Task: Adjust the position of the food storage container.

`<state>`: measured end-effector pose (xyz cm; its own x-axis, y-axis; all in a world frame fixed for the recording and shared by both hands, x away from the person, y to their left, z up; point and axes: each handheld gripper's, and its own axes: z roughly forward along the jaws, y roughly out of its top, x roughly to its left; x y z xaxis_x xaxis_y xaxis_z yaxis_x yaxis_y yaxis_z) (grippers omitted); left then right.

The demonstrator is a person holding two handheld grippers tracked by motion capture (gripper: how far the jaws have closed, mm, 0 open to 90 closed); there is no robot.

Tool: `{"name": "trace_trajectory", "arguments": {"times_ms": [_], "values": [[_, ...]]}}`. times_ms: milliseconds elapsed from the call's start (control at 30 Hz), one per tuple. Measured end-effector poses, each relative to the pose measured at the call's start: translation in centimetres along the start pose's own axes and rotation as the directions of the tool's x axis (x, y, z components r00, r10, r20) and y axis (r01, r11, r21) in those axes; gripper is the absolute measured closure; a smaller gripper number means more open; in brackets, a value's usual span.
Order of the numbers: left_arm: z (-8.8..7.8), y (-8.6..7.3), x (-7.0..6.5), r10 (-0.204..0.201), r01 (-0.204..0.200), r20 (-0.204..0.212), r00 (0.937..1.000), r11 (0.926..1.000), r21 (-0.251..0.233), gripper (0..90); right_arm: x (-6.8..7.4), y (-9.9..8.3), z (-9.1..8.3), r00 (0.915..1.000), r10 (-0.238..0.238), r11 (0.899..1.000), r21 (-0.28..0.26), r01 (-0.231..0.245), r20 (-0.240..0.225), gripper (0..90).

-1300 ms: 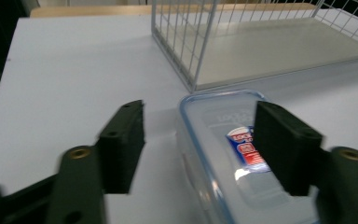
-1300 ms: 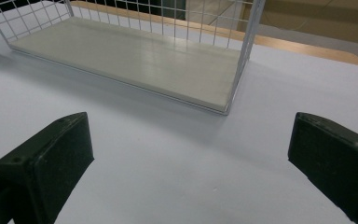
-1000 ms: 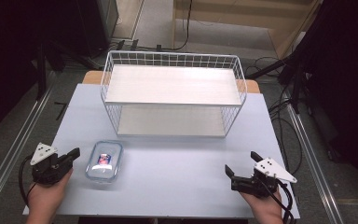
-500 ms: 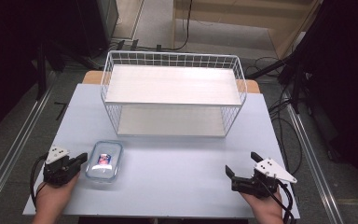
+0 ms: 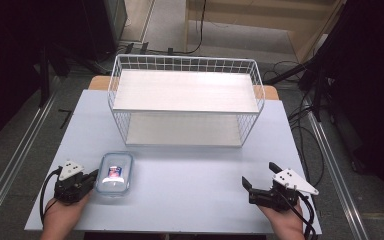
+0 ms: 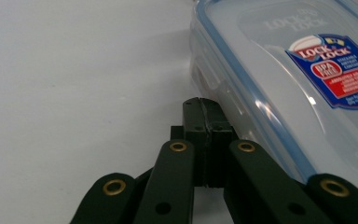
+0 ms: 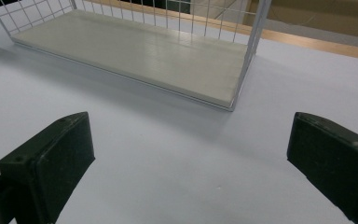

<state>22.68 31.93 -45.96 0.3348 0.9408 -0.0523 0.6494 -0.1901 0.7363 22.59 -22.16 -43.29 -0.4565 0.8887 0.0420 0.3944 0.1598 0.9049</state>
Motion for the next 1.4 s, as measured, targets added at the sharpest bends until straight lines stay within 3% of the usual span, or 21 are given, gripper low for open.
{"name": "trace_trajectory", "arguments": {"times_ms": [100,200,233,333,367,433,500,567,633,733,833,933,1000,1033,1067,1100,1133,1167,1233,1333,1400], "values": [[-0.2,-0.1,-0.6,0.017,-0.017,0.017,0.9997,0.9999,0.001,90.0,0.0,0.0,0.0,1.0000,-0.004,1.000,-0.002,0.004,-0.003,0.8],[-0.7,-0.5,-2.3,0.073,-0.075,0.065,0.9952,0.9970,0.019,90.0,0.1,0.1,-0.1,1.0000,-0.004,1.000,-0.003,0.004,-0.002,0.8],[-0.7,-0.5,-2.3,0.073,-0.075,0.065,0.9952,0.9970,0.019,90.0,0.1,0.1,-0.1,1.0000,-0.004,1.000,-0.003,0.004,-0.002,0.8],[-1.1,-0.7,-4.3,0.120,-0.124,0.119,0.9857,0.9919,0.027,90.0,0.2,0.2,0.0,1.0000,-0.005,1.000,-0.003,0.005,-0.003,0.8],[-1.1,-0.7,-4.3,0.120,-0.124,0.119,0.9857,0.9919,0.027,90.0,0.2,0.2,0.0,1.0000,-0.003,1.000,-0.003,0.003,-0.004,0.8],[-1.2,-0.6,-5.7,0.157,-0.162,0.159,0.9747,0.9865,0.021,90.0,0.3,0.2,0.0,1.0000,-0.006,1.000,-0.006,0.006,-0.005,0.8],[-1.2,-0.6,-6.1,0.162,-0.167,0.171,0.9718,0.9858,0.017,90.0,0.3,0.2,0.1,1.0000,-0.007,1.000,-0.006,0.006,-0.005,0.8],[-1.0,-0.6,-7.5,0.165,-0.172,0.227,0.9597,0.9850,0.011,90.0,0.3,0.2,0.2,0.9999,-0.006,1.000,-0.004,0.006,-0.009,0.8],[-0.6,-0.6,-8.8,0.201,-0.210,0.248,0.9479,0.9777,0.012,90.0,0.3,0.2,0.2,1.0000,-0.006,1.000,-0.003,0.006,-0.008,0.8],[0.3,-0.7,-10.3,0.217,-0.228,0.284,0.9339,0.9737,0.007,90.0,0.3,0.1,0.4,0.9999,-0.005,1.000,-0.001,0.005,-0.010,0.8],[0.6,-0.9,-10.8,0.216,-0.231,0.303,0.9283,0.9729,0.014,90.0,0.3,0.0,0.5,0.9999,-0.001,1.000,0.009,0.001,-0.011,0.8],[0.1,-1.1,-9.8,0.206,-0.220,0.277,0.9383,0.9753,0.018,90.0,0.3,0.1,0.3,1.0000,0.001,1.000,0.002,-0.001,-0.010,0.8],[-0.3,-1.1,-8.3,0.190,-0.201,0.234,0.9535,0.9792,0.024,90.0,0.2,0.1,0.1,1.0000,0.005,1.000,-0.005,-0.005,-0.008,0.8],[-0.3,-1.1,-8.3,0.190,-0.201,0.234,0.9535,0.9792,0.024,90.0,0.2,0.1,0.1,1.0000,0.005,1.000,-0.005,-0.005,-0.008,0.8],[-0.4,-1.1,-6.8,0.142,-0.149,0.196,0.9704,0.9886,0.023,90.0,0.1,0.1,0.0,0.9999,0.004,1.000,-0.008,-0.004,-0.011,0.8],[-0.5,-1.0,-5.8,0.103,-0.108,0.170,0.9800,0.9940,0.019,90.0,0.1,0.1,0.0,0.9999,0.004,1.000,-0.009,-0.004,-0.010,0.8],[-0.5,-0.9,-5.2,0.088,-0.091,0.155,0.9841,0.9958,0.014,90.0,0.1,0.1,0.0,1.0000,0.003,1.000,-0.008,-0.003,-0.009,0.8],[-0.5,-0.9,-5.2,0.088,-0.091,0.155,0.9841,0.9958,0.014,90.0,0.1,0.1,0.0,0.9999,0.002,1.000,-0.010,-0.002,-0.010,0.8],[-0.4,-0.4,-3.4,0.048,-0.047,0.093,0.9945,0.9988,-0.012,90.0,0.1,0.2,0.0,1.0000,0.004,1.000,-0.011,-0.005,-0.007,0.8],[0.7,0.6,-2.6,0.039,-0.036,0.064,0.9972,0.9985,-0.041,90.0,0.2,0.2,-0.1,1.0000,0.006,1.000,-0.013,-0.006,-0.003,0.8],[1.4,1.2,-2.6,0.036,-0.032,0.073,0.9967,0.9984,-0.046,90.0,0.1,0.1,0.0,1.0000,0.006,1.000,-0.009,-0.006,-0.003,0.8]]}}
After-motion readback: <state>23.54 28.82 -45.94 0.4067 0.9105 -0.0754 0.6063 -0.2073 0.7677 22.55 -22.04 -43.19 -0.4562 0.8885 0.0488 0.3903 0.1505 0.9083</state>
